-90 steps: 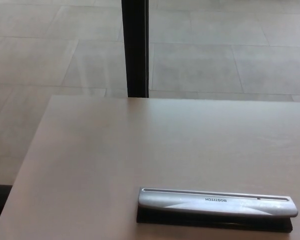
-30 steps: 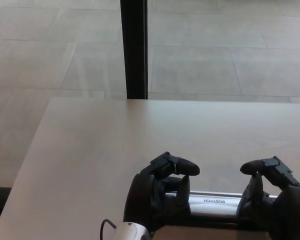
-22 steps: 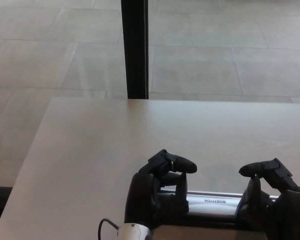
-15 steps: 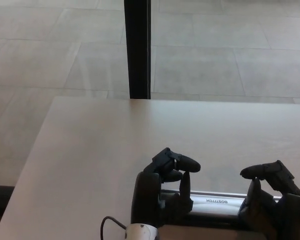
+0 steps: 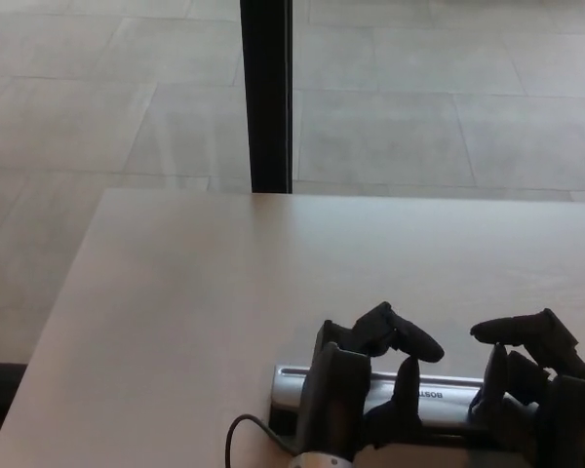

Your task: A hole pucnch is kept on the middle on the desk infront of the robot and the robot uses both its hands as fists to press on it and use it

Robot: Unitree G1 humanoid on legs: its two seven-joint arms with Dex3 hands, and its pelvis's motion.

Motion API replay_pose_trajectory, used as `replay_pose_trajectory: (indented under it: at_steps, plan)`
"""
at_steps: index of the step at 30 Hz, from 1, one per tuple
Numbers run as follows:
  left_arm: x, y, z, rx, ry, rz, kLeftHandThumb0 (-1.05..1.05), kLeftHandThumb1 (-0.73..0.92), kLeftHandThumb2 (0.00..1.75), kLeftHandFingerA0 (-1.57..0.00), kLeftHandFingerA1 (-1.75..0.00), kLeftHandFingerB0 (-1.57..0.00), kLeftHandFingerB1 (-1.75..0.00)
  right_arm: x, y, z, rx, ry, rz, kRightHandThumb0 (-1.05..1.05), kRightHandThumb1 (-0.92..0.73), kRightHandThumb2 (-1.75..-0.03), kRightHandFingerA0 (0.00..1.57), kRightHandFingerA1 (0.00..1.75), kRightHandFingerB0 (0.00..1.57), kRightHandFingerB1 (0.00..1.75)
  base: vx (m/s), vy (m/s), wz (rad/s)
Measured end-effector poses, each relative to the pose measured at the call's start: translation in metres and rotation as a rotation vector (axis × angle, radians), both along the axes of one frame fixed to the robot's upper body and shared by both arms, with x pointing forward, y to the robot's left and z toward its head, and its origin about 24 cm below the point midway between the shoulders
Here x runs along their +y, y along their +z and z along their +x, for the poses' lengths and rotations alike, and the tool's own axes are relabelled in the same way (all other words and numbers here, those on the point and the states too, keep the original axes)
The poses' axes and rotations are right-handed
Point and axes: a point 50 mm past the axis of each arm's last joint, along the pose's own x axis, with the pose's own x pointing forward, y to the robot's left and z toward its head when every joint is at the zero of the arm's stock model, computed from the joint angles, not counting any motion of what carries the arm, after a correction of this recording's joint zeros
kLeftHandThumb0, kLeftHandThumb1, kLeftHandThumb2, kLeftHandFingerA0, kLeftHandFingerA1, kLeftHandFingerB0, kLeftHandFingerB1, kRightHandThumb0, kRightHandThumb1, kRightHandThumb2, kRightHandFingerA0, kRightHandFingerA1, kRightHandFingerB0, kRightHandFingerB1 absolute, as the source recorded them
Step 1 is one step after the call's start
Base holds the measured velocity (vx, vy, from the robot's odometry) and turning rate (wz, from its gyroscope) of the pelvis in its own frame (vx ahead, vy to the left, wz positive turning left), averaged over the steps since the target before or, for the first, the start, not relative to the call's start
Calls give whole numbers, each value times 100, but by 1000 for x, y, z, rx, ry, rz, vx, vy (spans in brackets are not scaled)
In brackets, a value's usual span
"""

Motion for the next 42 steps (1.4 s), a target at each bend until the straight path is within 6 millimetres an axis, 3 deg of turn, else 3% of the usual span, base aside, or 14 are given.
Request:
replay_pose_trajectory:
  at_steps: [5, 7, 9, 11, 12, 22, 30, 32, 35, 36, 39, 40, 41, 42]
  plan:
    - [-5, -3, 1, -78, -31, 120, -35, 58, 104, -95, -175, -65, -172, -2, -2, 2, -23, -10, -60, -38, -80, -65, 81, 167, 76, 105, 0, 0, 0]
    - [-7, -4, 2, -107, -45, 166, -36, 61, 101, -95, -175, -65, -173, -3, -2, 3, -30, -11, -81, -40, -84, -64, 84, 175, 64, 154, 0, 0, 0]
    - [-9, -6, 3, -139, -59, 216, -38, 60, 102, -95, -175, -76, -154, -3, -3, 4, -38, -12, -102, -44, -84, -63, 84, 175, 61, 168, 0, 0, 0]
    - [-10, -7, 3, -167, -70, 256, -38, 58, 98, -94, -175, -75, -154, -3, -3, 4, -41, -15, -117, -45, -85, -63, 83, 175, 60, 163, 0, 0, 0]
    - [-11, -8, 4, -186, -79, 283, -39, 51, 94, -94, -175, -69, -161, -4, -3, 5, -45, -17, -127, -42, -81, -65, 71, 166, 58, 136, 0, 0, 0]
    - [-18, -9, 5, -373, -145, 465, -37, 55, 107, -98, -175, -78, -149, -5, -9, 8, -52, -19, -244, -38, -77, -63, 85, 155, 62, 129, 0, 0, 0]
    - [-19, -8, 8, -537, -185, 588, -34, 44, 100, -100, -175, -75, -155, -10, -12, 10, -63, -44, -306, -43, -77, -59, 78, 175, 52, 167, 0, 0, 0]
    - [-19, -8, 9, -579, -191, 612, -35, 44, 100, -101, -175, -76, -159, -11, -12, 11, -67, -50, -315, -45, -80, -64, 73, 172, 57, 150, 0, 0, 0]
    - [-19, -7, 10, -639, -200, 648, -36, 48, 99, -101, -175, -75, -154, -12, -13, 11, -72, -58, -326, -42, -77, -60, 81, 175, 55, 164, 0, 0, 0]
    - [-19, -7, 10, -659, -203, 658, -33, 49, 104, -118, -175, -77, -138, -12, -13, 11, -74, -61, -329, -43, -78, -61, 80, 174, 56, 160, 0, 0, 0]
    - [-18, -8, 10, -711, -210, 685, -33, 45, 102, -101, -175, -77, -153, -13, -15, 11, -78, -75, -332, -44, -79, -62, 82, 173, 60, 162, 0, 0, 0]
    - [-18, -8, 10, -729, -213, 694, -34, 49, 104, -99, -175, -72, -159, -14, -15, 11, -78, -81, -333, -37, -79, -64, 88, 158, 68, 117, 0, 0, 0]
    - [-18, -9, 10, -745, -215, 701, -34, 49, 104, -99, -175, -72, -159, -14, -16, 10, -79, -87, -333, -37, -79, -64, 88, 158, 68, 117, 0, 0, 0]
    - [-17, -10, 9, -760, -218, 707, -41, 47, 111, -123, -139, -99, -124, -15, -17, 10, -79, -94, -334, -39, -83, -64, 86, 157, 69, 107, 0, 0, 0]
